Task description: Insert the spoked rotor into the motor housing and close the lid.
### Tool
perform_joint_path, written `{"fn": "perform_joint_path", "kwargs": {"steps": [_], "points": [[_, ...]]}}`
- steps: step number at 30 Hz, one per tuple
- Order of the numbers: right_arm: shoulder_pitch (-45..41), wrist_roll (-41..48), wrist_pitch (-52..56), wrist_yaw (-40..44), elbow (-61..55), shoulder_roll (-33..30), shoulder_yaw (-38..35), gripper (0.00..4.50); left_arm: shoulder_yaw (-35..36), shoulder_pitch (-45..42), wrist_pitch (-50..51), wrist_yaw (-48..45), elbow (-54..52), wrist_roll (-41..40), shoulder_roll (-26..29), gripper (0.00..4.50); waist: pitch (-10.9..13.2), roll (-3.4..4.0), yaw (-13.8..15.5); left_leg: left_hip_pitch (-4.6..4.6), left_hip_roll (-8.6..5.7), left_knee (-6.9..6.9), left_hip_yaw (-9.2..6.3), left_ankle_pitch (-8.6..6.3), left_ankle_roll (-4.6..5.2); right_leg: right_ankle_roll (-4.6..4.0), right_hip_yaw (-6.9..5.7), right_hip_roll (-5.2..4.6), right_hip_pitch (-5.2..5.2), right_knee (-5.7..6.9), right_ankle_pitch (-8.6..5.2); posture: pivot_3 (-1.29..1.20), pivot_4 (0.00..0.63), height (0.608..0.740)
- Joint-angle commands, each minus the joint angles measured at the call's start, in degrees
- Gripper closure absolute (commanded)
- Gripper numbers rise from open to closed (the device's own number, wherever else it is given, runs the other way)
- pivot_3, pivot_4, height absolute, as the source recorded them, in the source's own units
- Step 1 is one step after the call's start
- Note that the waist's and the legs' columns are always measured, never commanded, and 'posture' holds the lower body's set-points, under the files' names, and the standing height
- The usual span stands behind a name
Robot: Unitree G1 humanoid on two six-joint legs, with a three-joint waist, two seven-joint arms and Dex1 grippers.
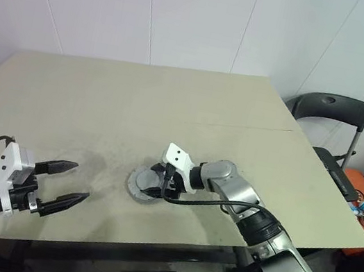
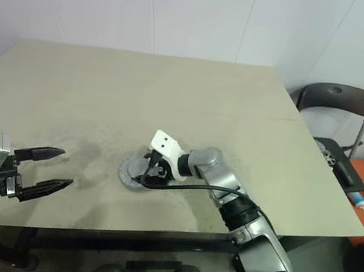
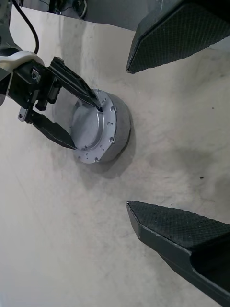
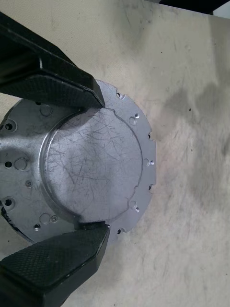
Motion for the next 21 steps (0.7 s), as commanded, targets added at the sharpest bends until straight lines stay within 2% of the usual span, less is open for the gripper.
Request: {"fn": "perform_joint_path", "kwargs": {"steps": [1, 15, 21], "points": [[0.0, -1.3, -0.2, -0.7, 2.1, 0.3, -0.4, 1.05, 1.5, -0.9, -0.2, 0.0, -0.3, -1.2, 0.7, 0.00, 0.0, 0.00, 0.0, 0.02, 0.00, 0.00, 0.00, 0.00, 0.00, 0.00, 0.00, 0.00, 0.01, 0.01, 0.00, 0.00, 0.000, 0.740], [0.7, -1.8, -0.6, 0.9, 1.9, -0.4, 0.0, 1.05, 0.0, -2.2, 0.8, 1.5, -0.4, 0.0, 1.5, 0.00, 0.0, 0.00, 0.0, 0.74, 0.00, -0.01, 0.01, 0.00, 0.00, -0.02, 0.01, 0.01, 0.76, 0.01, -0.02, 0.00, 0.000, 0.740], [0.4, -2.6, -1.5, 1.0, 2.5, -0.5, 0.3, 1.05, 0.2, -2.7, 1.7, 1.5, 0.0, -0.2, 2.2, 0.00, 0.0, 0.00, 0.0, 0.76, 0.00, -0.01, 0.00, 0.00, 0.00, -0.01, 0.01, 0.03, 0.78, -0.02, -0.02, 0.00, 0.000, 0.740]]}}
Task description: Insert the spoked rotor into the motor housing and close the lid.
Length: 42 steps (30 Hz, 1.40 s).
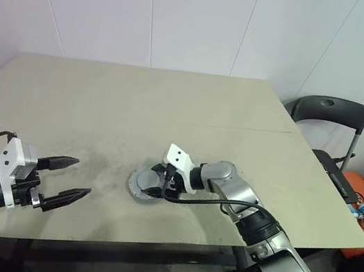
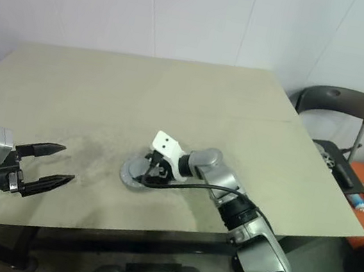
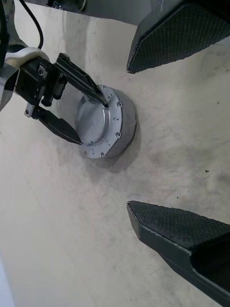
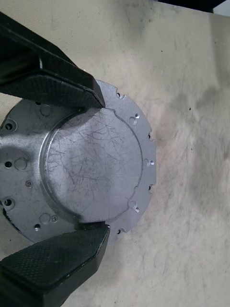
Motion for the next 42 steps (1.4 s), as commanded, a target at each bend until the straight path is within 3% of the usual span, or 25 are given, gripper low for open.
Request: {"fn": "perform_joint_path", "kwargs": {"steps": [1, 19, 23, 34, 42], "points": [[0.2, -2.0, -0.5, 0.4, 1.0, -0.8, 0.8, 1.05, 0.7, -0.9, 0.5, 0.0, 0.0, -0.5, 1.3, 0.00, 0.0, 0.01, 0.0, 0.00, 0.00, 0.00, 0.00, 0.00, 0.00, 0.00, 0.00, 0.00, 0.00, -0.01, 0.00, 0.00, 0.000, 0.740], [0.3, -3.2, -0.3, 1.3, 2.4, -1.0, 1.0, 1.05, -2.8, -3.9, 3.9, 2.3, 0.4, 0.0, 1.7, 0.00, 0.0, 0.02, 0.0, 0.02, 0.00, 0.00, -0.02, 0.00, 0.00, 0.00, -0.01, -0.02, 0.05, -0.04, 0.00, 0.00, 0.000, 0.740], [0.1, -3.2, -0.3, 1.4, 2.8, -0.9, 0.9, 1.05, -5.7, -7.2, 4.7, 3.8, 1.8, 0.2, 0.5, 0.86, 0.0, 0.01, 0.1, 0.02, -0.01, -0.01, -0.04, 0.00, 0.00, 0.00, -0.03, -0.03, 0.08, -0.06, 0.00, 0.00, 0.000, 0.740], [0.4, -3.1, 0.2, 1.5, 2.2, -0.9, 0.9, 1.05, -17.9, -13.5, 0.7, 6.5, 7.6, 7.2, -4.9, 4.49, 0.0, 0.02, 0.1, 0.05, -0.02, -0.01, -0.06, 0.00, 0.00, 0.01, -0.03, -0.04, 0.12, -0.09, 0.00, 0.00, 0.000, 0.740], [0.5, -3.0, 1.1, 1.4, 1.6, -0.8, 1.0, 1.05, -21.9, -18.7, -1.4, 7.4, 11.6, 9.3, -9.2, 4.50, 0.0, 0.00, 0.2, 0.02, -0.03, -0.01, -0.08, 0.00, 0.00, 0.01, -0.05, -0.07, 0.12, -0.11, 0.01, 0.00, 0.000, 0.740]]}}
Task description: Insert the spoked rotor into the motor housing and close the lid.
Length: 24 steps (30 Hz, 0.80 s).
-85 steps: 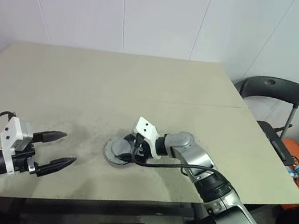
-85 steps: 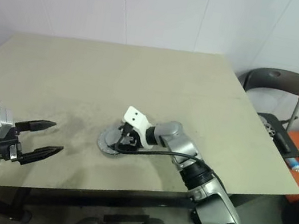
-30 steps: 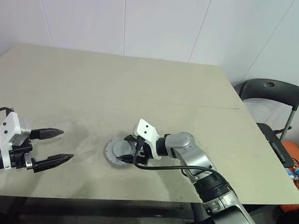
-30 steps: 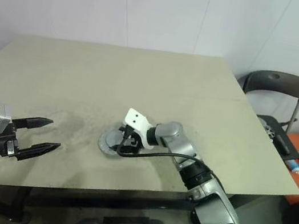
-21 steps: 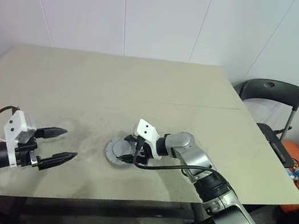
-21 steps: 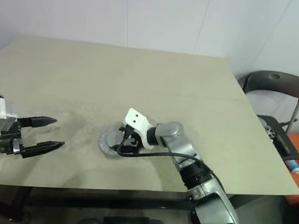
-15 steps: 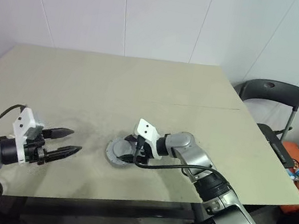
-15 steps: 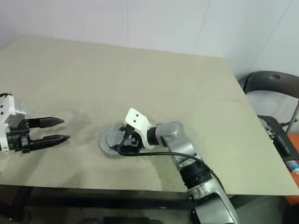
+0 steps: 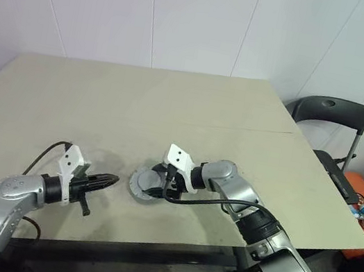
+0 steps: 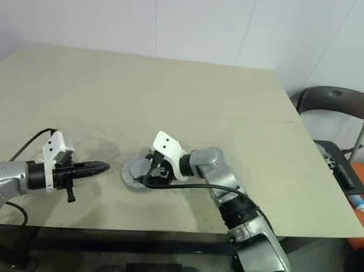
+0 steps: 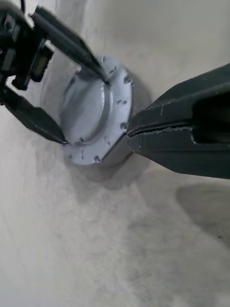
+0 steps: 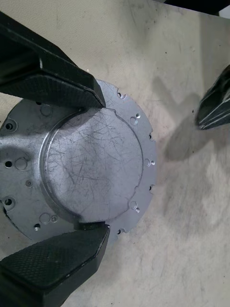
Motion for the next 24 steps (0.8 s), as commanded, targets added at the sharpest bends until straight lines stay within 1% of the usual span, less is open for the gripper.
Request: {"fn": "perform_joint_path", "kwargs": {"steps": [1, 9, 16, 24], "points": [[0.8, -1.7, 1.7, 0.1, 0.7, -0.8, 1.1, 1.05, -0.5, -3.5, -0.2, 0.3, -0.5, -0.4, -0.6, 4.50, 0.0, 0.00, 0.0, 0.00, 0.00, 0.00, 0.00, 0.00, 0.00, 0.00, 0.00, 0.00, 0.00, 0.00, 0.00, 0.00, 0.000, 0.740], [0.7, -1.7, 2.2, 0.2, 0.7, -1.0, 0.9, 1.05, -3.1, -6.2, 1.4, 0.0, 0.1, 0.7, -1.3, 4.50, 0.0, 0.02, -0.1, -0.02, 0.00, -0.02, -0.01, 0.00, 0.00, 0.01, 0.00, 0.00, -0.01, -0.04, 0.00, 0.00, 0.000, 0.740], [0.8, -1.6, 2.4, 0.3, 0.4, -1.1, 0.8, 1.05, -5.5, -7.6, 2.9, 2.0, 1.2, 2.4, -1.9, 4.50, 0.0, 0.02, -0.1, -0.01, 0.00, -0.02, -0.02, 0.00, 0.00, 0.01, -0.01, 0.01, 0.00, -0.03, 0.00, 0.00, 0.000, 0.740], [0.7, -1.7, 2.9, 0.3, 0.4, -1.3, 0.9, 1.05, -7.1, -8.0, 6.1, 2.8, 0.9, 3.7, -0.8, 4.50, 0.0, 0.02, 0.0, -0.01, -0.01, -0.04, -0.02, 0.00, 0.00, 0.01, -0.01, 0.00, 0.00, -0.05, 0.00, 0.00, 0.000, 0.740]]}}
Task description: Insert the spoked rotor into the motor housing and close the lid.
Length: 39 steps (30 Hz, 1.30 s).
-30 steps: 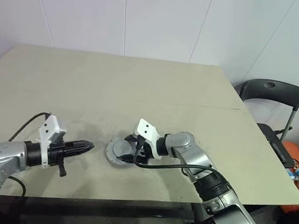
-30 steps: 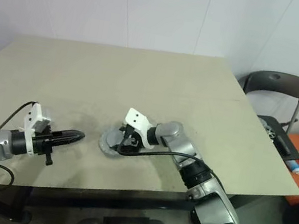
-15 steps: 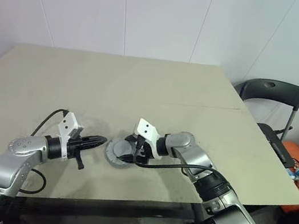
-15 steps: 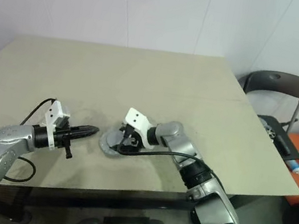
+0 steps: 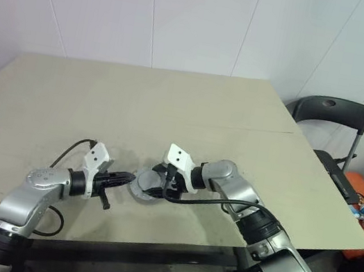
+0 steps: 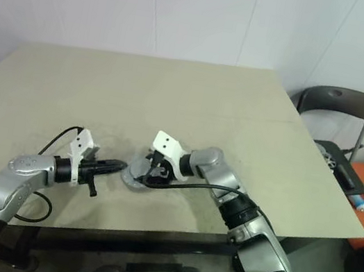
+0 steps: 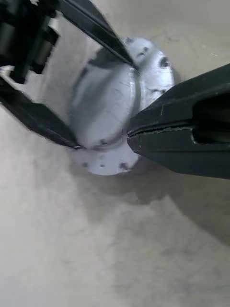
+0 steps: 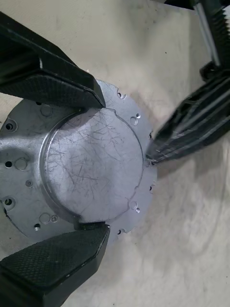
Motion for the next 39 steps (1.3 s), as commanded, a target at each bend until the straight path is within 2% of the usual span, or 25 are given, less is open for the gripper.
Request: {"fn": "perform_joint_path", "kwargs": {"steps": [1, 10, 11, 12, 18, 23, 29, 33, 35, 39], "points": [[0.7, -1.8, 1.8, 0.1, 1.1, -1.2, 1.0, 1.05, -0.1, -0.9, 1.3, 0.1, -1.4, 0.2, 0.8, 4.50, 0.0, 0.00, 0.0, 0.00, 0.00, 0.00, 0.00, 0.00, 0.00, 0.00, 0.00, 0.00, 0.00, 0.00, 0.00, 0.00, 0.000, 0.740], [0.4, -1.0, 3.4, -0.4, 0.5, -0.9, 0.0, 1.05, -1.0, -0.4, 3.6, 0.4, -2.6, 0.7, 1.4, 4.50, 0.0, 0.01, 0.1, 0.00, 0.00, 0.00, 0.00, 0.00, 0.00, 0.00, 0.00, -0.03, 0.01, 0.00, 0.00, 0.00, 0.000, 0.740], [0.3, -0.9, 3.5, -0.4, 0.5, -0.9, -0.3, 0.32, -1.1, -0.4, 3.8, 0.4, -2.6, 0.8, 1.5, 4.50, 0.0, 0.00, 0.1, 0.00, -0.01, 0.00, -0.01, 0.00, 0.00, 0.00, 0.00, -0.03, 0.01, 0.00, 0.00, 0.00, 0.000, 0.740], [0.2, -0.7, 3.8, -0.4, 0.4, -0.9, -0.6, 0.03, -1.2, -0.5, 3.9, 0.4, -2.6, 1.0, 1.6, 4.50, 0.0, 0.00, 0.1, 0.00, -0.01, 0.00, -0.01, 0.00, 0.00, 0.00, 0.00, -0.04, 0.01, 0.00, 0.00, 0.00, 0.000, 0.740], [-1.1, 2.6, 7.5, 0.1, -1.5, -0.5, -4.1, 0.01, -1.4, -0.9, 4.4, 0.3, -2.3, 1.4, 2.1, 4.50, 0.0, 0.01, 0.0, 0.01, 0.00, 0.00, -0.02, 0.00, 0.00, 0.00, 0.00, -0.03, 0.01, 0.01, 0.00, 0.00, 0.000, 0.740], [-3.6, 7.5, 13.0, -0.5, -2.1, -0.9, -10.5, 0.01, -1.6, -1.5, 4.5, -0.2, -2.0, 1.6, 2.8, 4.50, 0.0, 0.05, 0.0, -0.05, 0.00, 0.00, -0.02, 0.00, 0.00, 0.00, 0.00, -0.04, -0.04, 0.00, 0.00, 0.00, 0.000, 0.740], [-4.2, 16.1, 28.5, -0.5, -3.8, -3.8, -19.2, 0.01, -2.1, -2.3, 4.0, -0.8, -1.3, 2.1, 3.3, 4.50, 0.1, 0.08, 0.1, -0.12, 0.00, -0.07, -0.03, 0.00, 0.00, -0.01, -0.01, -0.07, -0.12, -0.04, 0.00, 0.00, 0.000, 0.740], [-3.2, 21.6, 47.8, -3.8, -1.9, -6.5, -25.3, 0.01, -2.4, -2.4, 3.5, -1.2, -0.6, 2.3, 3.5, 4.50, 0.1, 0.10, 0.2, -0.14, -0.01, -0.09, -0.02, 0.00, 0.00, -0.01, 0.00, -0.09, -0.13, -0.07, 0.00, 0.00, 0.000, 0.740], [-3.1, 23.6, 56.2, -6.1, -0.9, -6.2, -28.8, 0.01, -2.7, -2.3, 3.2, -1.4, -0.3, 2.4, 3.5, 4.50, 0.1, 0.10, 0.2, -0.14, -0.01, -0.10, -0.02, 0.00, 0.00, -0.01, 0.01, -0.11, -0.14, -0.07, -0.01, 0.00, 0.000, 0.740], [-2.8, 26.4, 64.5, -10.4, 0.7, -3.8, -34.8, 0.01, -2.9, -2.3, 2.8, -1.8, 0.2, 2.7, 3.4, 4.50, 0.1, 0.15, -0.1, -0.14, 0.00, -0.11, -0.02, 0.00, 0.00, -0.02, 0.01, -0.10, -0.15, -0.06, -0.01, 0.00, 0.000, 0.740]]}}
